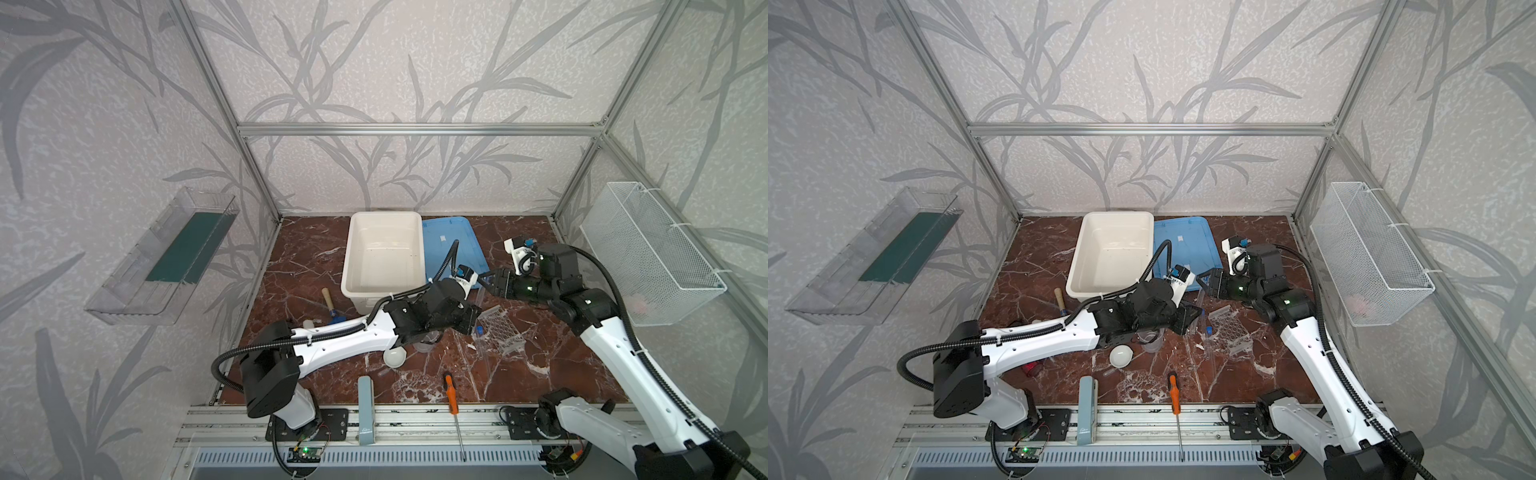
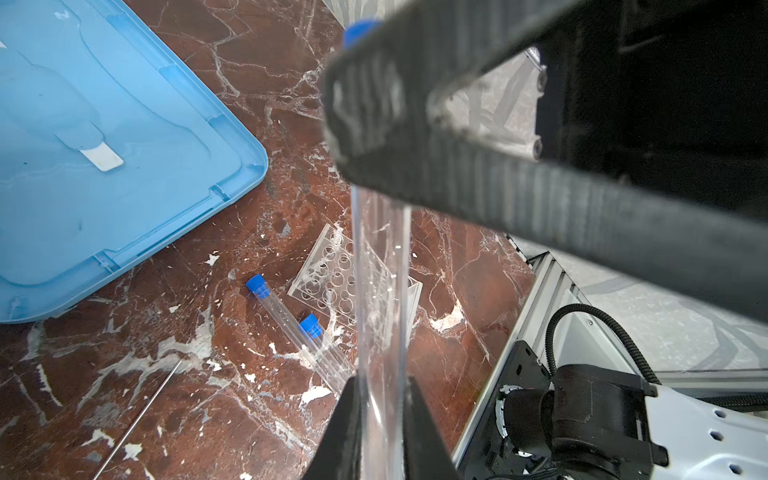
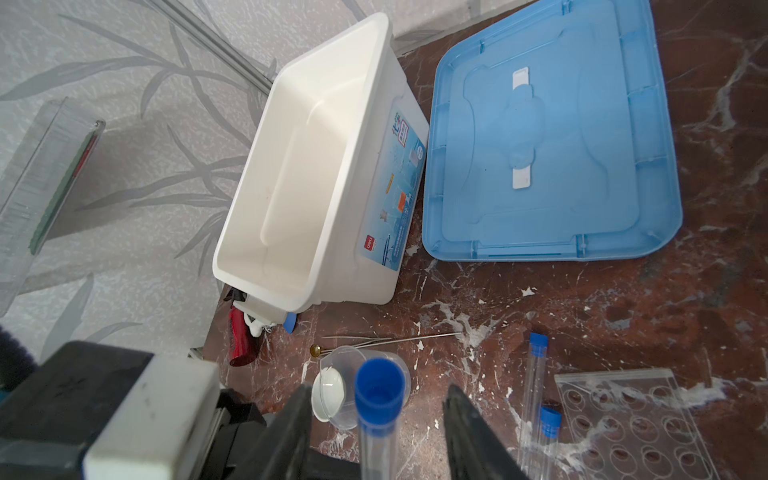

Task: Organize the chemistry lab equipment
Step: 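Grasp the tube's capped end with the right gripper while the left gripper holds it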

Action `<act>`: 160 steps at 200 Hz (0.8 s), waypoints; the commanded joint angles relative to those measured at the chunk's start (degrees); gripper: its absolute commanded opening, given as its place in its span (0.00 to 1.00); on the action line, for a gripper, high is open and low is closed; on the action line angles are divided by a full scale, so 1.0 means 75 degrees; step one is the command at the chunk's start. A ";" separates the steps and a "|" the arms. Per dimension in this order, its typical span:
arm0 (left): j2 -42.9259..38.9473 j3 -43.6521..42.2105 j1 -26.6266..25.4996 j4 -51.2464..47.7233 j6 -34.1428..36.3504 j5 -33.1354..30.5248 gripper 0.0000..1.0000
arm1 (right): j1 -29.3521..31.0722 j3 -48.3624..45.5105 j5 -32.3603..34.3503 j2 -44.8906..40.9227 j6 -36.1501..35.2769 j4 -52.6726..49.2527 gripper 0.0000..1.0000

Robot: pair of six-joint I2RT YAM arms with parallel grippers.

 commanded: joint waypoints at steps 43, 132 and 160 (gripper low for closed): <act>0.0142 0.0286 -0.0031 0.0035 0.0025 0.0082 0.18 | 0.0051 -0.0417 0.0017 -0.0113 0.0254 0.0694 0.34; 0.0392 0.0354 -0.0029 0.0105 0.0003 0.0177 0.18 | 0.0051 -0.0762 -0.0193 -0.0224 0.0441 0.0877 0.26; 0.0358 0.0404 -0.0028 -0.0194 0.0328 0.0013 0.18 | 0.0023 -0.0203 -0.0265 -0.0051 -0.0141 -0.0268 0.52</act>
